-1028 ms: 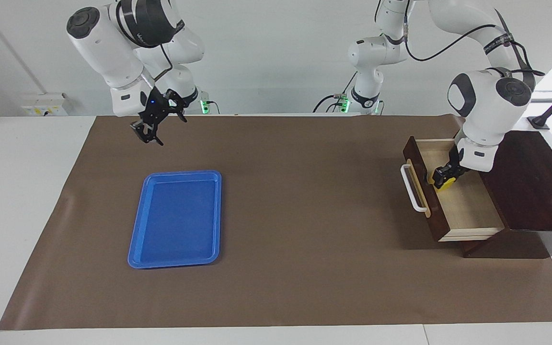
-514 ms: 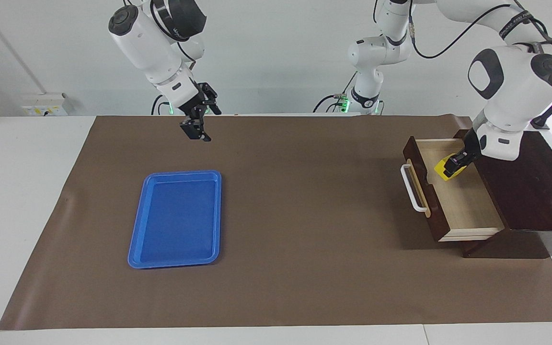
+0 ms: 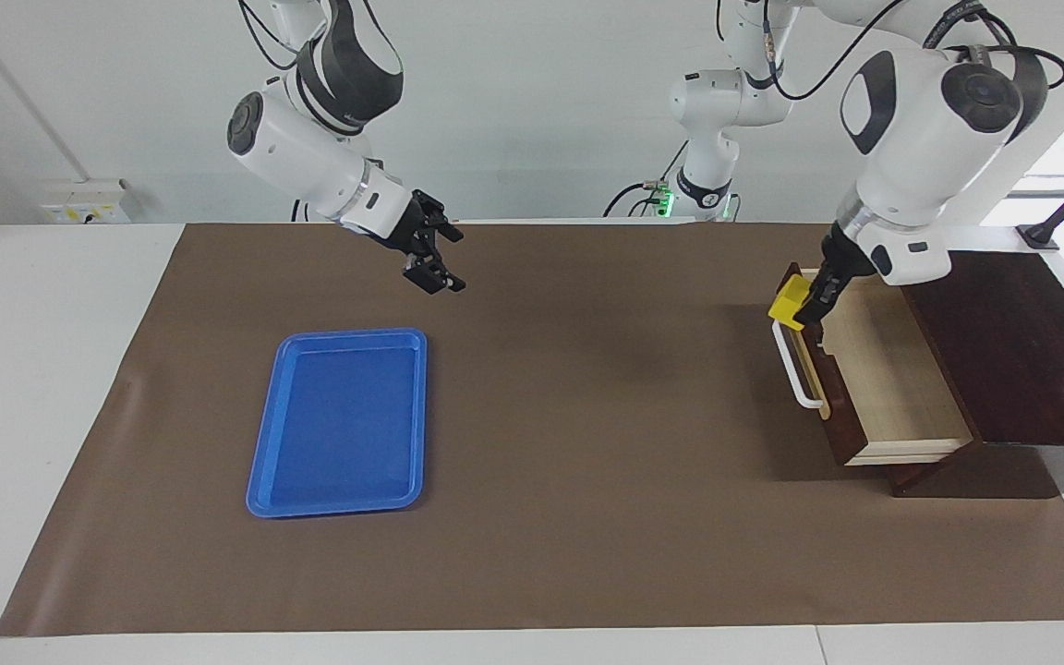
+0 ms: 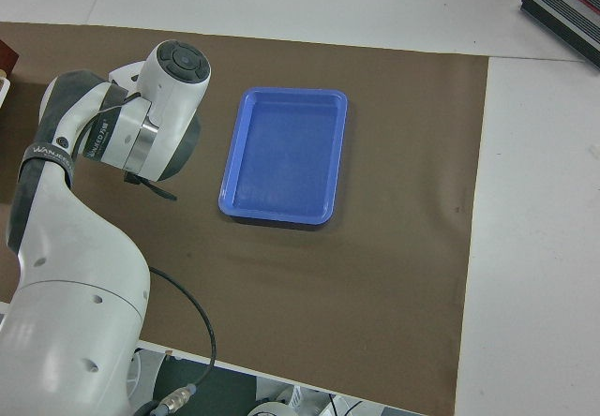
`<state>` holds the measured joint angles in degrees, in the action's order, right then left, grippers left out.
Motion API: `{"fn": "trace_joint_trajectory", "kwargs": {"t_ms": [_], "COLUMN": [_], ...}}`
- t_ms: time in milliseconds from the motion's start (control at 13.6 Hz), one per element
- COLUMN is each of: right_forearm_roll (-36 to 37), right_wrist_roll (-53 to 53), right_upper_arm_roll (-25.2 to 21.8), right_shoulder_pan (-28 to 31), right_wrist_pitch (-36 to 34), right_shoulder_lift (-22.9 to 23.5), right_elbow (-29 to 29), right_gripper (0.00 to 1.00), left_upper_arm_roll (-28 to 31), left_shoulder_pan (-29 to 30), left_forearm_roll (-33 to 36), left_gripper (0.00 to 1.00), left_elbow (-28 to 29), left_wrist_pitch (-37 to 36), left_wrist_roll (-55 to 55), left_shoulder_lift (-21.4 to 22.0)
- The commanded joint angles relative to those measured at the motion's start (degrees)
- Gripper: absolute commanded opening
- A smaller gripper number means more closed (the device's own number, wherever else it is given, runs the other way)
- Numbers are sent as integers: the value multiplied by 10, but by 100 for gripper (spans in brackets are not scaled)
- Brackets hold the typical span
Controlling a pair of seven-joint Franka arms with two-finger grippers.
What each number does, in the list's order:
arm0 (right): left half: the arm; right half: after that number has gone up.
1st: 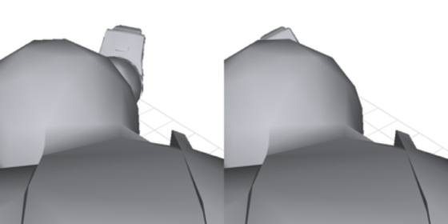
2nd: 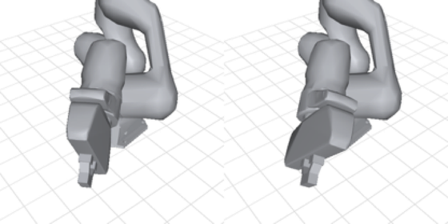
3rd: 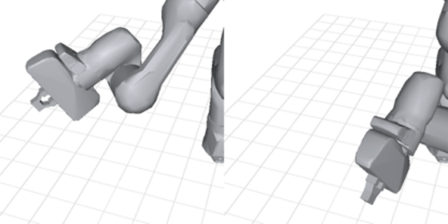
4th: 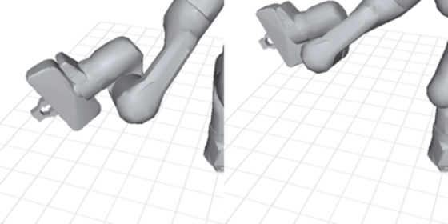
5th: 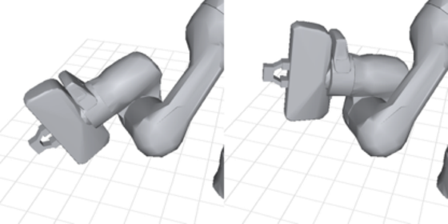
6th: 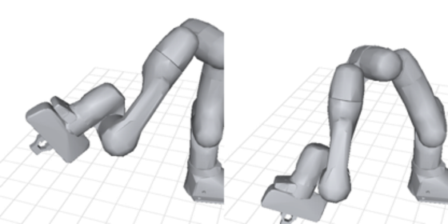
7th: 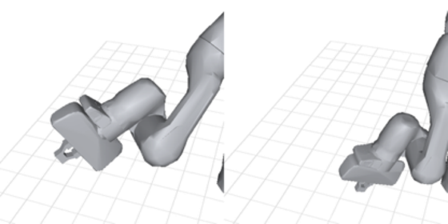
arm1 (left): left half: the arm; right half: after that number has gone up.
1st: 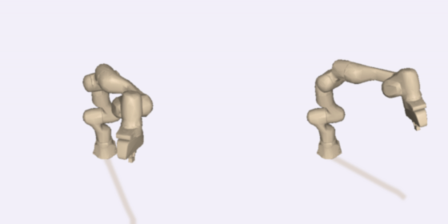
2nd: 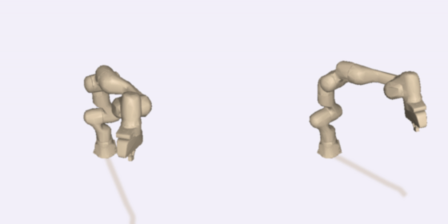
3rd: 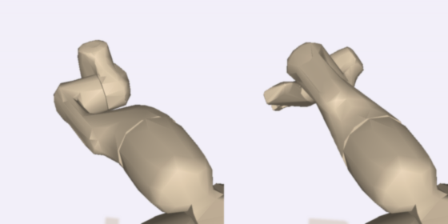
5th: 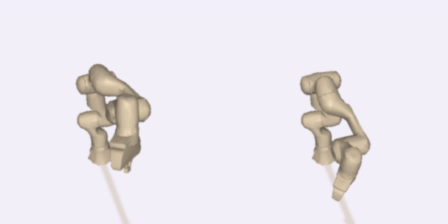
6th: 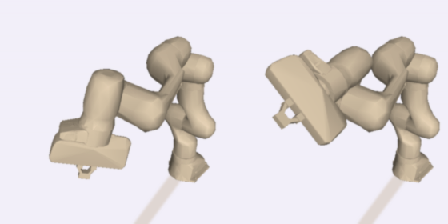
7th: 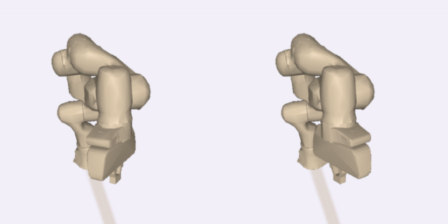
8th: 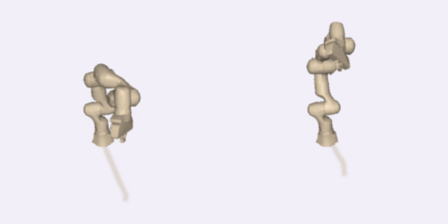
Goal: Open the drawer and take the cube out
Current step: 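Lift the cube with the left gripper while the right gripper approaches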
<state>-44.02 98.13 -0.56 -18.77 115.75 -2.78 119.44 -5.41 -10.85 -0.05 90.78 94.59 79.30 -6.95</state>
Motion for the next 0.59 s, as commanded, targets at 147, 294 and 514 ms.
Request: {"fn": "trace_joint_trajectory", "kwargs": {"t_ms": [147, 294, 514], "right_forearm_roll": [-12, -13, -12], "right_wrist_roll": [-6, -8, -7], "right_upper_arm_roll": [0, 0, 0], "right_shoulder_pan": [-64, -93, -113], "right_wrist_pitch": [54, 83, 99], "right_shoulder_lift": [42, 55, 76], "right_elbow": [-22, -33, -59], "right_gripper": [100, 100, 100], "left_upper_arm_roll": [9, 9, 9], "left_shoulder_pan": [-113, -155, -185], "left_forearm_roll": [-24, -25, -25], "left_gripper": [0, 0, 0], "left_elbow": [104, 137, 147], "left_wrist_pitch": [124, 140, 147], "left_wrist_roll": [313, 366, 462], "left_shoulder_lift": [52, 68, 63]}}
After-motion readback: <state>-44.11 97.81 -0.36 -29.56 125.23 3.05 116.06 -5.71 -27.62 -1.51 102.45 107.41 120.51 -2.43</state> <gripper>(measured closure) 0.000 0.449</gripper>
